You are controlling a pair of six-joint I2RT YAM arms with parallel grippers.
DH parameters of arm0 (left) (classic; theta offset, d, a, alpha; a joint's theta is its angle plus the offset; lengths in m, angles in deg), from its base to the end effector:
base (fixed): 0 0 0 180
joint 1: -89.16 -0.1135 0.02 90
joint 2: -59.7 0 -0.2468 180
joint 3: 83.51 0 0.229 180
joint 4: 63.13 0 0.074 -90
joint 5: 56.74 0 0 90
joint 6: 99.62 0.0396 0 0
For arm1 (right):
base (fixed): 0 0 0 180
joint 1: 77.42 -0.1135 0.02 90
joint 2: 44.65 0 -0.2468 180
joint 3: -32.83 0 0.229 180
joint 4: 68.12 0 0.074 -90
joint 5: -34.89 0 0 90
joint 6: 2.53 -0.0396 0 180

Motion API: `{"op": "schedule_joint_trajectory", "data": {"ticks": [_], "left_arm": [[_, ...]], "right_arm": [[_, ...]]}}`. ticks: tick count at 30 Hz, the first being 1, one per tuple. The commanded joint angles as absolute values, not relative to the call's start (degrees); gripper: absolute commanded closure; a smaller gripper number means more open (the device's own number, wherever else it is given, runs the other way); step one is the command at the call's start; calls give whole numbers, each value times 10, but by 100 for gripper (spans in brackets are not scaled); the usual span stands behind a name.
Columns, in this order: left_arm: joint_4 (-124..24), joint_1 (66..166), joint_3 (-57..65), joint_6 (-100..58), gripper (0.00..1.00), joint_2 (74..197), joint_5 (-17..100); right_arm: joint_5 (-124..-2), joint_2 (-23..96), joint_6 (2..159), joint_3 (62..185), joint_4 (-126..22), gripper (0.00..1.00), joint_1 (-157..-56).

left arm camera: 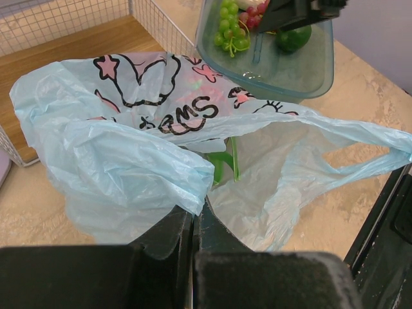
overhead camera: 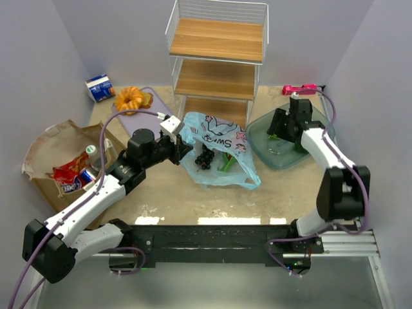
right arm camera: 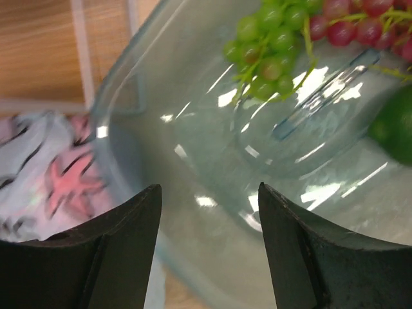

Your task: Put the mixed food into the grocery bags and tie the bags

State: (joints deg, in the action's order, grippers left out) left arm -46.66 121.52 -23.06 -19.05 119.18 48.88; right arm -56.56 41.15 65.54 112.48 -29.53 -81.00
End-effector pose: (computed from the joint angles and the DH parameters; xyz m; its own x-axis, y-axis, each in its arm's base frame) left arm 0.1900 -0.1330 0.3000 -0.3431 0.0306 -0.9388 0.6877 0.6890 -0.2289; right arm 0.3096 0.0204 0.2552 -0.6817 0.3314 -0.6523 0.1878 0.9409 0.2818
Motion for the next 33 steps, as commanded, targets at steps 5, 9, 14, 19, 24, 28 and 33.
{"op": "schedule_joint_trajectory", "data": {"ticks": [5, 9, 14, 19, 24, 28, 33], "left_arm": [[-482, 1214, -214, -187, 100, 1188, 490], [-482, 1214, -214, -187, 100, 1188, 493], [-483, 1214, -214, -186, 100, 1188, 495], [-484, 1213, -215, -184, 100, 1187, 499], [-485, 1214, -216, -184, 100, 1188, 499], [-485, 1213, -216, -184, 100, 1189, 500], [-485, 1214, -216, -182, 100, 1188, 501]], "right_arm": [[-486, 601, 696, 1307, -301, 30, -795], [-464, 658, 699, 1349, -284, 29, -791], [-433, 700, 688, 1352, -274, 26, -787], [-444, 721, 683, 1336, -282, 27, -787], [-468, 723, 681, 1327, -288, 49, -787], [-479, 696, 691, 1339, -273, 89, -787], [-511, 576, 698, 1329, -252, 99, -787]]}}
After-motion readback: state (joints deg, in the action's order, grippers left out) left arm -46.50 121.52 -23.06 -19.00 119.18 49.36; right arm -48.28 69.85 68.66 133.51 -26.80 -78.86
